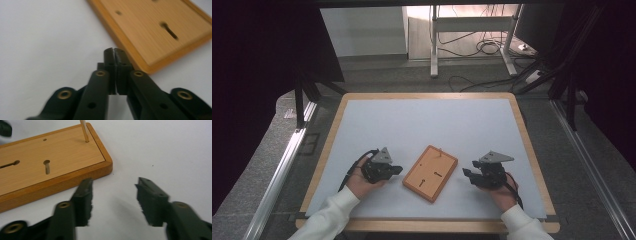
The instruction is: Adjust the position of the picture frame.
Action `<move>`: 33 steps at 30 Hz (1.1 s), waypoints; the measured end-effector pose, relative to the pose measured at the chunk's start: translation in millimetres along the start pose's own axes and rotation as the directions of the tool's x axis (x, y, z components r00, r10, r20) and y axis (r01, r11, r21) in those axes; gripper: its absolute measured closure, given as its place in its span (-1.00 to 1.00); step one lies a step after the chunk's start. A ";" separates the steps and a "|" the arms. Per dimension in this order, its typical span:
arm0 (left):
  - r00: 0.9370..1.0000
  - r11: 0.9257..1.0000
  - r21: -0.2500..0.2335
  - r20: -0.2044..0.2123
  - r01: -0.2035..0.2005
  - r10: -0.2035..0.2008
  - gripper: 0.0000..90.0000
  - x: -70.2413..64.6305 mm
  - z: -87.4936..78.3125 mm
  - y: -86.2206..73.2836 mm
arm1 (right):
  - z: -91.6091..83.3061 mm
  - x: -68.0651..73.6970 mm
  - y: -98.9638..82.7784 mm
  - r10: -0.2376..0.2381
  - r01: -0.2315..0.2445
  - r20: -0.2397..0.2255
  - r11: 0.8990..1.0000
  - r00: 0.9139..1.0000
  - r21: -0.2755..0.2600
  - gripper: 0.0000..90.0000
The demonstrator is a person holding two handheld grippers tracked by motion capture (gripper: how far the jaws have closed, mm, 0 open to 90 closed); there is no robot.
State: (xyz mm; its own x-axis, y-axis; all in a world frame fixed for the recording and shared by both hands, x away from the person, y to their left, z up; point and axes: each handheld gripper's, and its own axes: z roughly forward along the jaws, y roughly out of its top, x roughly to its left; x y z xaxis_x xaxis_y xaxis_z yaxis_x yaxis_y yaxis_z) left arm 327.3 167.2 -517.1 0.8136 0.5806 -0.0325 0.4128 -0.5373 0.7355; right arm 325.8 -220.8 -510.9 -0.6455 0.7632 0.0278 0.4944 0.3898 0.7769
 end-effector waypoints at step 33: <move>0.983 0.979 -0.122 -0.054 0.166 -0.174 -0.30 24.4 -21.4 -8.6 | 85.8 30.6 47.9 -0.116 0.122 -0.049 0.984 0.992 0.130 1.00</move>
State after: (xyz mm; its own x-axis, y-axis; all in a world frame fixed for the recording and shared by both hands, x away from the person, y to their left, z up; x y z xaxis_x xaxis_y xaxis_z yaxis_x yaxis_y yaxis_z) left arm 334.9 199.1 -509.8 0.7061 0.6973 -0.1232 0.4892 -0.3546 0.7968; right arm 379.7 -134.6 -526.8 -0.7264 0.6865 -0.0318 0.4836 0.5435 0.6861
